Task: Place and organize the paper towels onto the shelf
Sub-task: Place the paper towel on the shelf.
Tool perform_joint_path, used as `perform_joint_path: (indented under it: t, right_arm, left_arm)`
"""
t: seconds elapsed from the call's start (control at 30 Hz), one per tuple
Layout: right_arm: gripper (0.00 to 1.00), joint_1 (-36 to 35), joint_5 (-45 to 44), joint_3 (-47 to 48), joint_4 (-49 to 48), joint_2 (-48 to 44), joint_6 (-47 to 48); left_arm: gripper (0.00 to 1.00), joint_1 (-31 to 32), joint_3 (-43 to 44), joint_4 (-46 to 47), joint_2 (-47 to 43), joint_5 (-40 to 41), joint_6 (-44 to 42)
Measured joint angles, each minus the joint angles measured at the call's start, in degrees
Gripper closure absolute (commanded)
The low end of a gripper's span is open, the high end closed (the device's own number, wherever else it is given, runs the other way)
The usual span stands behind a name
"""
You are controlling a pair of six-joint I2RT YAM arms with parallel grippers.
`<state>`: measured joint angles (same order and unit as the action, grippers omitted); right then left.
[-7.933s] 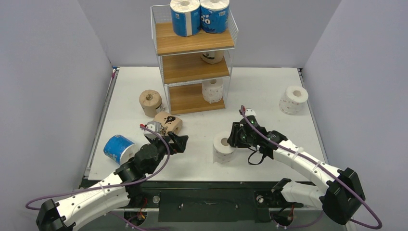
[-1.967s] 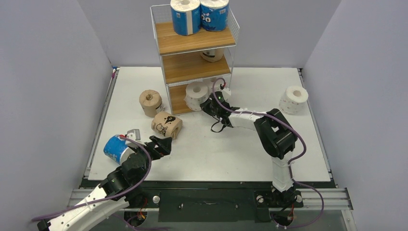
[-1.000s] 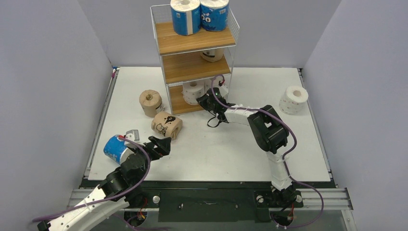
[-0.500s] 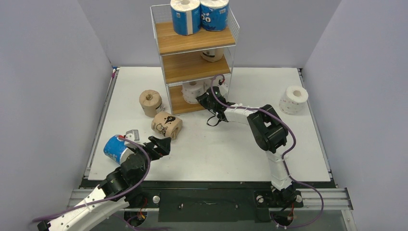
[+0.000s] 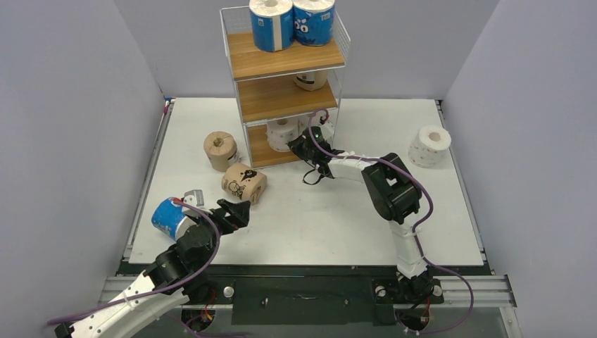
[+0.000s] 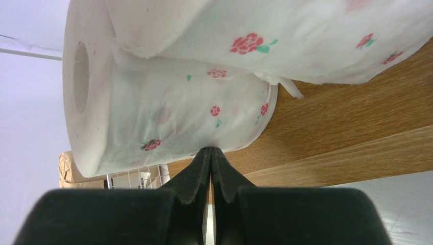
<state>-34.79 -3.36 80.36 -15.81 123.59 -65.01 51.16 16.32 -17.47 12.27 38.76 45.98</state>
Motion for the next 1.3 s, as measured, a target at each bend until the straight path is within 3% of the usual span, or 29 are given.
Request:
perform_joint_path:
  t: [0.33, 1.0, 1.3]
  right_arm:
    - [1.0, 0.0, 0.2, -0.1, -0.1, 0.0, 0.3]
    - [1.0, -0.2, 0.8, 1.9, -5.8, 4.5, -7.6]
    - [0.96, -0.2, 1.9, 0.5, -8.5, 4.2, -5.4]
  left_arm:
    - [0.03, 0.0, 0.0, -0.3, 0.0, 0.0, 0.2]
    - [0.03, 0.0, 0.0, -1.0, 0.2, 0.0, 0.5]
    - [0.03, 0.0, 0.0, -1.0, 0.2, 0.0, 0.5]
